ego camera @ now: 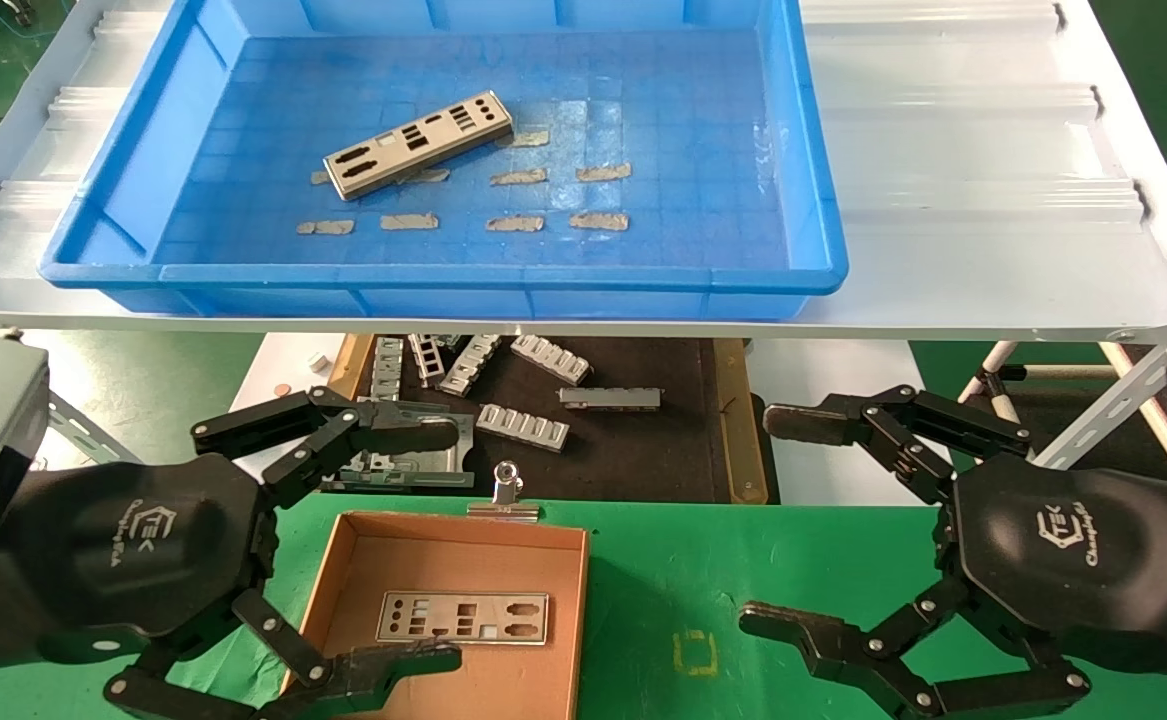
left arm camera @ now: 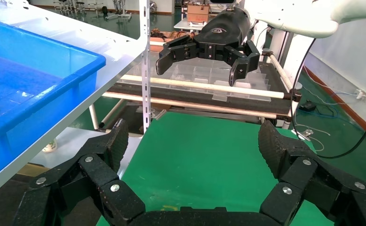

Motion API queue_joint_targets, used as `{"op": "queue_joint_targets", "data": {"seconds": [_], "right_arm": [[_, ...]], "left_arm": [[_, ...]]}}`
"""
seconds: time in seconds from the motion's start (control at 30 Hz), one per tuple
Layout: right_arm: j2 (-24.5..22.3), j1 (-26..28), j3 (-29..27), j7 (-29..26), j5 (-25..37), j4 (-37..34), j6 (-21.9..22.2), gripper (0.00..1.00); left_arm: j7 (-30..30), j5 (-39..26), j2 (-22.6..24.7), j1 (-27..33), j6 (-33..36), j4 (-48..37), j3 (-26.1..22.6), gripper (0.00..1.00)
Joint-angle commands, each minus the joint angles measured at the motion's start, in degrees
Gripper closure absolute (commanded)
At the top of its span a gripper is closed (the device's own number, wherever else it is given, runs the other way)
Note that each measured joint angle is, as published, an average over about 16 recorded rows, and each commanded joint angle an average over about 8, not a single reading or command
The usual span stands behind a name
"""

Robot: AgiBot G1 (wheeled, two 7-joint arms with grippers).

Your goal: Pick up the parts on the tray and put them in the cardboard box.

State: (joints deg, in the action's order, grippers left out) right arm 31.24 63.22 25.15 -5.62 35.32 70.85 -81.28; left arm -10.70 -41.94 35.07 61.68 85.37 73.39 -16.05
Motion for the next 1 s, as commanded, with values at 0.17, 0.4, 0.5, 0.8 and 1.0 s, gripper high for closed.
{"op": "queue_joint_targets", "data": {"seconds": [0.17, 0.4, 0.5, 0.8, 1.0], "right_arm": [[0.0, 0.0, 0.0, 0.0, 0.0, 0.0, 0.0, 1.0], [0.0, 0.0, 0.0, 0.0, 0.0, 0.0, 0.0, 1.0], [0.0, 0.0, 0.0, 0.0, 0.0, 0.0, 0.0, 1.0], [0.0, 0.0, 0.0, 0.0, 0.0, 0.0, 0.0, 1.0], [0.0, 0.0, 0.0, 0.0, 0.0, 0.0, 0.0, 1.0]], "left_arm": [[0.1, -0.3, 0.3, 0.5, -1.2, -0.6, 0.2, 0.0], [0.5, -3.5, 4.1, 6.2, -8.0, -6.1, 0.3, 0.0], [0.6, -5.9, 6.8, 10.5, -10.9, -10.6, -0.5, 0.0], [2.8, -16.2, 15.3, 25.1, -15.1, -27.8, -5.7, 0.0], [7.1, -20.5, 19.5, 32.6, -14.1, -39.3, -8.2, 0.0]]}}
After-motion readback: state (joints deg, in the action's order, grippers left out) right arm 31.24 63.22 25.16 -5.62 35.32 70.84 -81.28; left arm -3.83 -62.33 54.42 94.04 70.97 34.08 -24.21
